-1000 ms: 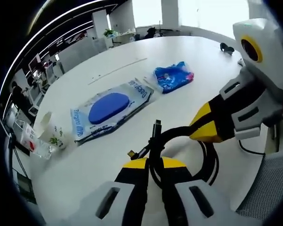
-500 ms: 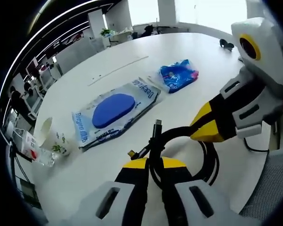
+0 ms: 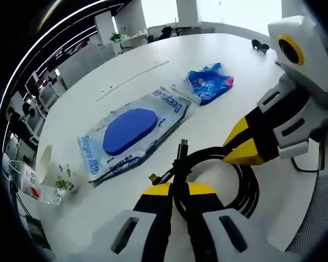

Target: Arrange the tabletop items into an orderly group along one side of the table until the central work area is clear of visible clutter.

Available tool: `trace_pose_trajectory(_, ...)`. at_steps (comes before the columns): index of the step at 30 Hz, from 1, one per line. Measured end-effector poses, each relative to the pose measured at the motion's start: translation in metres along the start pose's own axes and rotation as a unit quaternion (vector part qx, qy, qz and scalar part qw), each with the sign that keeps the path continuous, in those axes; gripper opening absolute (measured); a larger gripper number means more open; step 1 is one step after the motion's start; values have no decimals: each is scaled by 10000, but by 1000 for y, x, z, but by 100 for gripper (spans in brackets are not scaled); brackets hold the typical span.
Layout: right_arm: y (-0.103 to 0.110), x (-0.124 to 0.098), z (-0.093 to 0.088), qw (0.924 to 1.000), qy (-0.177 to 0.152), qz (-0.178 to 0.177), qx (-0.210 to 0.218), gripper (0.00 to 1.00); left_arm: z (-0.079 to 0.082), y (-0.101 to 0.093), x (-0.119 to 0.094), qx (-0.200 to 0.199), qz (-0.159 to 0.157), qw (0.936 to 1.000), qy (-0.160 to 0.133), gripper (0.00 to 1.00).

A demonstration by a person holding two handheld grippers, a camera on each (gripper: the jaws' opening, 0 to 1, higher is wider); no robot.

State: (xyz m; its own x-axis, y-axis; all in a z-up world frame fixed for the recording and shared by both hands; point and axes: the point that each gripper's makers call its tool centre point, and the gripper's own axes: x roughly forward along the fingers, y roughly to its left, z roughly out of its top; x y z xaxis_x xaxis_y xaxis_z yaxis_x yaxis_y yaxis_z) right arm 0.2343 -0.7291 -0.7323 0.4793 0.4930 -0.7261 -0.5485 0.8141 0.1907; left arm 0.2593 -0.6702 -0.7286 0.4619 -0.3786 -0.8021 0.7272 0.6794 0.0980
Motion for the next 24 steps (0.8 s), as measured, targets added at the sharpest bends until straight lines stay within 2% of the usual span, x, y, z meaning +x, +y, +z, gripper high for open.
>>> trace_pose_trajectory(10,-3,9,-2,9999,120,62,-27,4,-3,4,12,120,-64,9998,109,7)
trace_pose_trajectory(16,-11,9,0,9999,94,-48,-115,4,2,4,15,-149,-124,9998,63,8)
trace_pose_trajectory(23,-14,9,2,10000,30,-32,-74,4,1,3,16,-240,-103,9997,-30,8)
trace_pose_trajectory(24,-12,9,2,9997,34,30,-221,4,1,3,16,-188,-112,9998,-17,8)
